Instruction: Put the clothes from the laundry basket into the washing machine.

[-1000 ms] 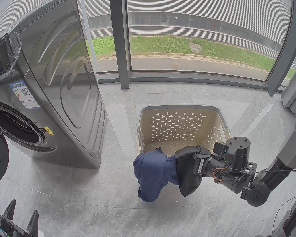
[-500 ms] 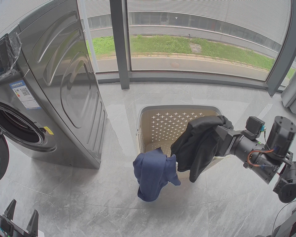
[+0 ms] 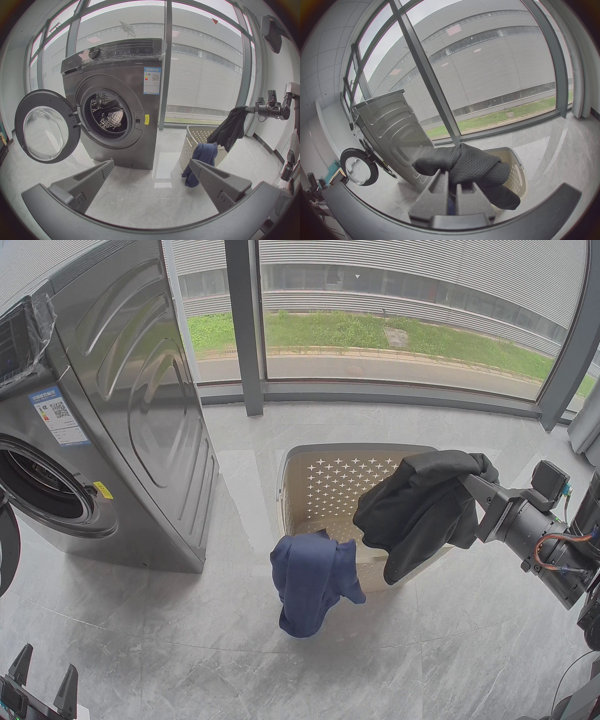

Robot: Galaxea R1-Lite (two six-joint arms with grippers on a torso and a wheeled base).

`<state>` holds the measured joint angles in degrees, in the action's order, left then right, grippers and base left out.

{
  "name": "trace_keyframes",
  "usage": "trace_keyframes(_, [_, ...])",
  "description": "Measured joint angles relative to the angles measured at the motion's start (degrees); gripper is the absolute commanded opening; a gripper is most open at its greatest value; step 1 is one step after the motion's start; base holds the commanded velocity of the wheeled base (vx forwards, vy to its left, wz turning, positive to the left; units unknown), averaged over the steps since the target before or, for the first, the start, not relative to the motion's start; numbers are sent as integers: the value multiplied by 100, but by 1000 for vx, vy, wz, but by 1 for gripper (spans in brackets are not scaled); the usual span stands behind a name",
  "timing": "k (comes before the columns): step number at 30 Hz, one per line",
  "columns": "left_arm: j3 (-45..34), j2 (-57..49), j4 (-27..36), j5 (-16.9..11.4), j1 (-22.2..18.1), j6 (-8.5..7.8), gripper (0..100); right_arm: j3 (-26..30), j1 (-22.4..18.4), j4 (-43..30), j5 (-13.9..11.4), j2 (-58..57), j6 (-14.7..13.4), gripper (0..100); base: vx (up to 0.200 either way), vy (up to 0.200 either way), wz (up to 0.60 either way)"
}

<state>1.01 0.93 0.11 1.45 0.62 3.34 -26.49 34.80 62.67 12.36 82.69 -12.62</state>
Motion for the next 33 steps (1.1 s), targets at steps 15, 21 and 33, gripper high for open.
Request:
trace_keyframes(15, [0, 0, 7, 0, -2, -1, 100, -52, -82, -18, 129, -46, 15, 0, 0, 133, 0])
trace_keyframes(21, [0, 0, 5, -9, 1, 2, 100, -73, -79, 1, 90, -41, 17, 0, 0, 200, 0])
trace_keyframes(33, [0, 0, 10, -6, 0, 7, 100, -51, -5, 59, 46, -24, 9, 0, 0, 200, 0])
